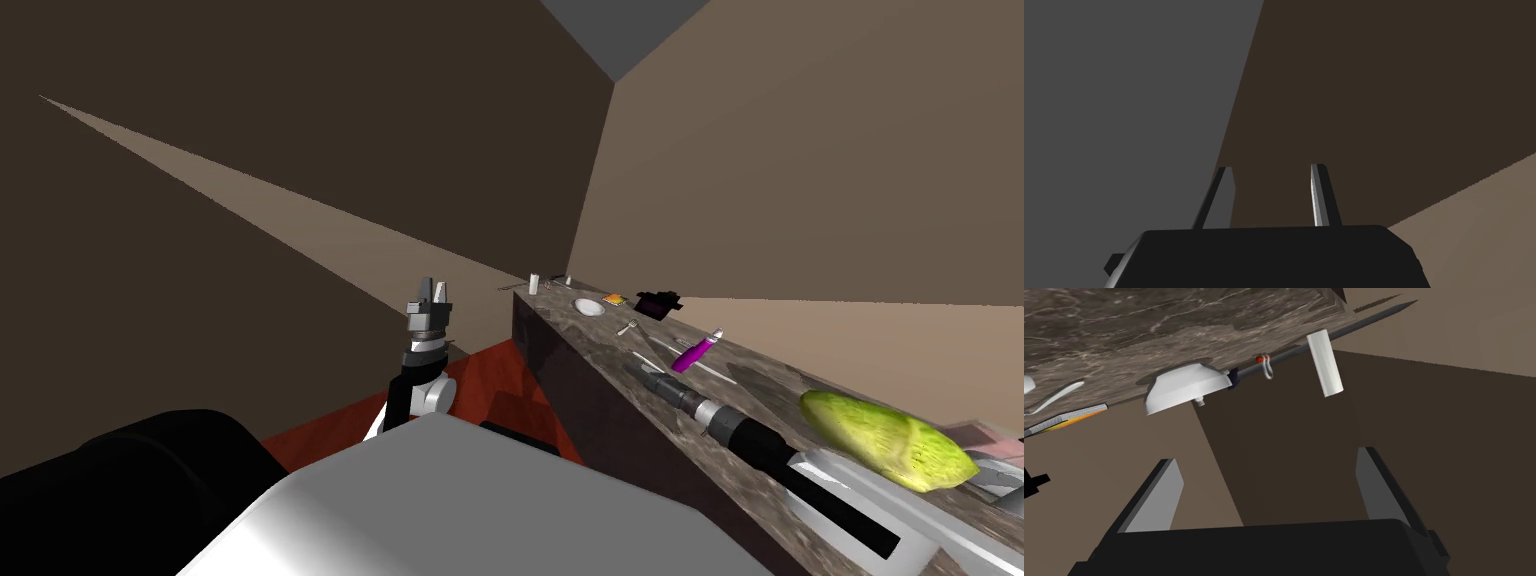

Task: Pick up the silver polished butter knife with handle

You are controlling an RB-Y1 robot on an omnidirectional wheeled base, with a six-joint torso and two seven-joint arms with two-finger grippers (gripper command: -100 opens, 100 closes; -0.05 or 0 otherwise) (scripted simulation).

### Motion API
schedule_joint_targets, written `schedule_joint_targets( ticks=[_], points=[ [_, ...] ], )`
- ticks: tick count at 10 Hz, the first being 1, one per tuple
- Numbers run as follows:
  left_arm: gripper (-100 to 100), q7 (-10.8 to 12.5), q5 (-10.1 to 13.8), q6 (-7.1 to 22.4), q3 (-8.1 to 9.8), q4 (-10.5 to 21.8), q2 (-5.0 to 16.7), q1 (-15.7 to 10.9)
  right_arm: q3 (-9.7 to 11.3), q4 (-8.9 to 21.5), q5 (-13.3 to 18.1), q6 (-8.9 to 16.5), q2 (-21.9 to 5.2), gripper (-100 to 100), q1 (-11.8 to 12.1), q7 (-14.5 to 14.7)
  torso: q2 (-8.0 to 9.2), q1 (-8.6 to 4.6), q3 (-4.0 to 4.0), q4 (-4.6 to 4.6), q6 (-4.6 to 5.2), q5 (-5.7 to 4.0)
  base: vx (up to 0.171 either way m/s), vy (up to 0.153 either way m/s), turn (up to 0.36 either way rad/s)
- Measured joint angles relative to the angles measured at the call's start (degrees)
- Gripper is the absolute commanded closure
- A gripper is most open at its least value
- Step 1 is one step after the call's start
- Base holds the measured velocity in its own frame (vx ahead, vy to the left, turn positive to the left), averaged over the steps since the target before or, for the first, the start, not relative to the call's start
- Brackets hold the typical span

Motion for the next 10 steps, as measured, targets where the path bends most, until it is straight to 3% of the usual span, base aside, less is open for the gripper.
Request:
schedule_joint_targets(
  ticks=[3,8,10],
  points=[
    [0,0.00,0.00,0.00,0.00,0.00,0.00,0.01,1.55,2.86,1.67,-0.83,-4.20,-100,0.21,0.40,0.01,-0.01,0.01,0.00,0.04,0.00,0.018,-0.045,0.138],
    [0,0.00,0.00,0.00,0.00,0.00,0.00,0.00,4.05,6.89,4.85,-2.04,-10.74,-100,2.77,2.04,0.00,-0.04,0.00,0.00,0.03,-0.01,0.018,-0.047,0.105],
    [0,0.00,0.00,0.00,0.00,0.00,0.00,0.01,5.67,10.07,6.17,-3.46,-12.72,-100,2.38,2.46,-0.02,-0.04,-0.01,0.00,0.02,-0.01,0.025,-0.063,0.186]
  ],
)
